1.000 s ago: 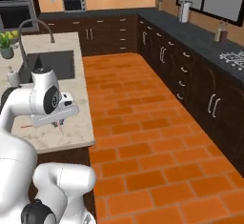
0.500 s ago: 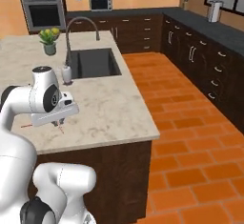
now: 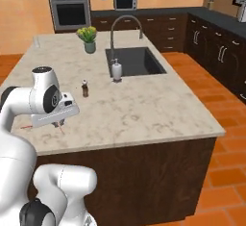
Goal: Take a straw from the drawer in front and place it inside the glass cup on the dining counter.
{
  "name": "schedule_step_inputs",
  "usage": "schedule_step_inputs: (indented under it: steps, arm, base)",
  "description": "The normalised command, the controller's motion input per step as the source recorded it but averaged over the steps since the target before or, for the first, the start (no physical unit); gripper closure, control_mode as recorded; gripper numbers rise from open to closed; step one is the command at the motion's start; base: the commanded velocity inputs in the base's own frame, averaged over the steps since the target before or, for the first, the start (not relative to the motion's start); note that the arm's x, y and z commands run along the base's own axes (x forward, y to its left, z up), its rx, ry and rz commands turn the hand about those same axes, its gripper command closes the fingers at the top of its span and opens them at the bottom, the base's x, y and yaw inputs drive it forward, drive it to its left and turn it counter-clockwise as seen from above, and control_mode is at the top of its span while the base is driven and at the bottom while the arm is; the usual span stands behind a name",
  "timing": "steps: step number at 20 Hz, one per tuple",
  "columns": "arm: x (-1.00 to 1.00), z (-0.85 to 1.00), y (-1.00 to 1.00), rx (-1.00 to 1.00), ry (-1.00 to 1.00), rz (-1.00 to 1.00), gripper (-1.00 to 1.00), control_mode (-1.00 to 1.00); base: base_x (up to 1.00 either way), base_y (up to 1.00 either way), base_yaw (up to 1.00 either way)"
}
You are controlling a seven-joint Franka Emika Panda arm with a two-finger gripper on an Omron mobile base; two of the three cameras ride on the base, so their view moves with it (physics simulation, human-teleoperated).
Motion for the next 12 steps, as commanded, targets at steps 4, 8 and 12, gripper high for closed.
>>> schedule_step_inputs:
  steps: [4,8,12]
  arm:
    - [0.00,0.00,0.00,0.00,0.00,0.00,1.00,1.00]
    - [0.00,0.00,0.00,0.00,0.00,0.00,1.00,1.00]
    - [0.00,0.00,0.00,0.00,0.00,0.00,1.00,1.00]
  base:
    - [-0.12,1.00,0.05]
    - [-0.02,1.00,0.00]
    - [0.00,1.00,0.00]
